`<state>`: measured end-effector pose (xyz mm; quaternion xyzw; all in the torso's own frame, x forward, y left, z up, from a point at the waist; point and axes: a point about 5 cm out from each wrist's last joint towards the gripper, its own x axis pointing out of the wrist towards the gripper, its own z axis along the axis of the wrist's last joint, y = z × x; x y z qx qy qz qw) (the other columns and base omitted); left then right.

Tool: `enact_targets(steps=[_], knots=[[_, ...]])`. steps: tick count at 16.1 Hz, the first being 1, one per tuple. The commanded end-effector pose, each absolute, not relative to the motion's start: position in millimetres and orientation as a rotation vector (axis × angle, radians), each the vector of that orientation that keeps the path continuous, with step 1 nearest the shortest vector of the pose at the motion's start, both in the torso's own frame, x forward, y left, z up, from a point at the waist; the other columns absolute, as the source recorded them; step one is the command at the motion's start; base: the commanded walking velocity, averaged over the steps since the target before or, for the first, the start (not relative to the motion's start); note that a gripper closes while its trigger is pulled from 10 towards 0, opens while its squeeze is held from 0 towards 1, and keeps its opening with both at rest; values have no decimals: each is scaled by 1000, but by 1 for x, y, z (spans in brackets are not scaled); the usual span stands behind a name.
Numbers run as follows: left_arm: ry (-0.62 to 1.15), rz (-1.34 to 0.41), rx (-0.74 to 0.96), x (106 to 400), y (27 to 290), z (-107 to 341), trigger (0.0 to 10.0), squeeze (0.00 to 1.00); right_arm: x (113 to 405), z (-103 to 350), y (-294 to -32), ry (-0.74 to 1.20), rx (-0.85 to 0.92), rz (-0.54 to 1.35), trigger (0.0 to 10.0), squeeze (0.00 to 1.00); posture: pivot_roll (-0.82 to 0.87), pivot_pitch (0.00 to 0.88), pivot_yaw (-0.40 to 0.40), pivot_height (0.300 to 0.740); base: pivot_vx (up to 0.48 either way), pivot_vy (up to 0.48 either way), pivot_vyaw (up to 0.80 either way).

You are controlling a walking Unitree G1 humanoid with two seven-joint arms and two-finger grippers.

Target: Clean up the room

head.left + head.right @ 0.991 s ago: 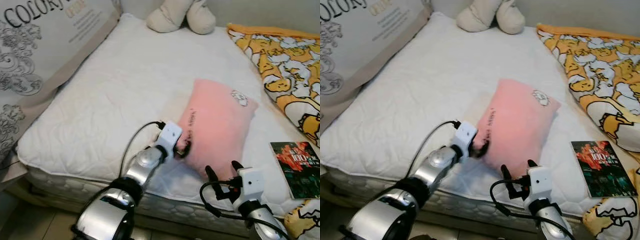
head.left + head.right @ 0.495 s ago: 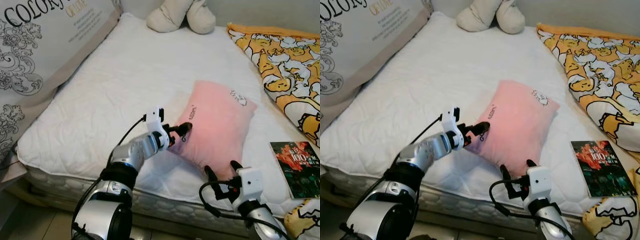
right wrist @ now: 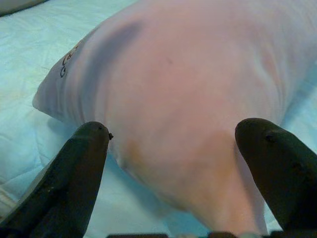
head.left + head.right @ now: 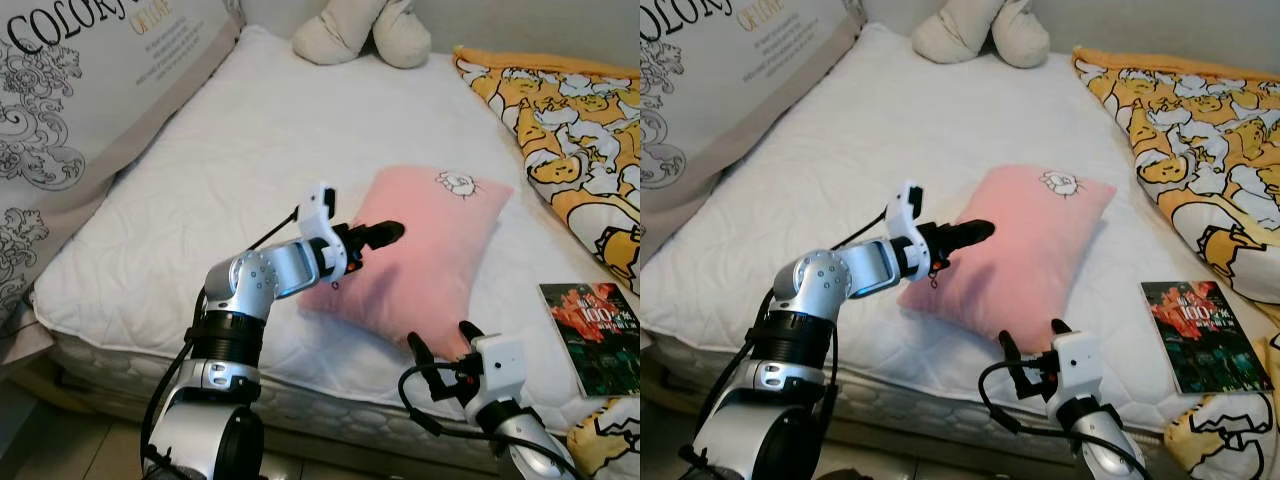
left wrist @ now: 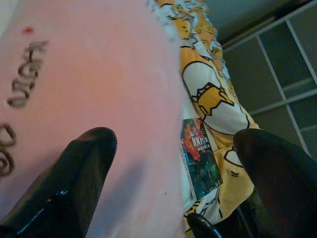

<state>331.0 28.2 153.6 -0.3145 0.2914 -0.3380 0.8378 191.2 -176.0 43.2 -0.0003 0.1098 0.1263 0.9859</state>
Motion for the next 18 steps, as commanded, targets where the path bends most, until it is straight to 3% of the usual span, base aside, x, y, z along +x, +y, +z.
enact_targets(steps=[1, 3, 5, 7, 10, 12, 14, 18], knots=[[494, -795, -603, 325, -4, 172, 10000, 0, 193, 45, -179, 212, -8, 236, 10000, 169, -68, 0, -18, 740, 0, 0, 0], [240, -654, -271, 340, 25, 169, 10000, 0, 203, 58, -190, 123, -38, 97, 10000, 165, -74, 0, -11, 740, 0, 0, 0], [37, -460, -68, 348, 68, 172, 10000, 0, 215, 85, -205, -4, -44, -70, 10000, 161, -80, 0, -7, 740, 0, 0, 0], [-55, -395, -17, 339, 88, 172, 10000, 0, 221, 102, -209, -85, -70, -124, 10000, 137, -77, 0, -7, 740, 0, 0, 0], [-65, -344, 54, 322, 97, 153, 10000, 0, 222, 105, -211, -113, -96, -159, 10000, 145, -68, 0, -17, 740, 0, 0, 0], [-107, -349, 151, 300, 112, 129, 10000, 0, 211, 98, -214, -97, -102, -211, 10000, 153, -63, 0, -24, 740, 0, 0, 0], [-52, -375, 131, 286, 121, 114, 10000, 0, 199, 87, -218, -51, -74, -242, 10000, 149, -58, 0, -23, 740, 0, 0, 0], [-96, -426, 149, 293, 103, 122, 10000, 0, 208, 87, -209, -50, -75, -220, 10000, 145, -61, 0, -12, 740, 0, 0, 0]])
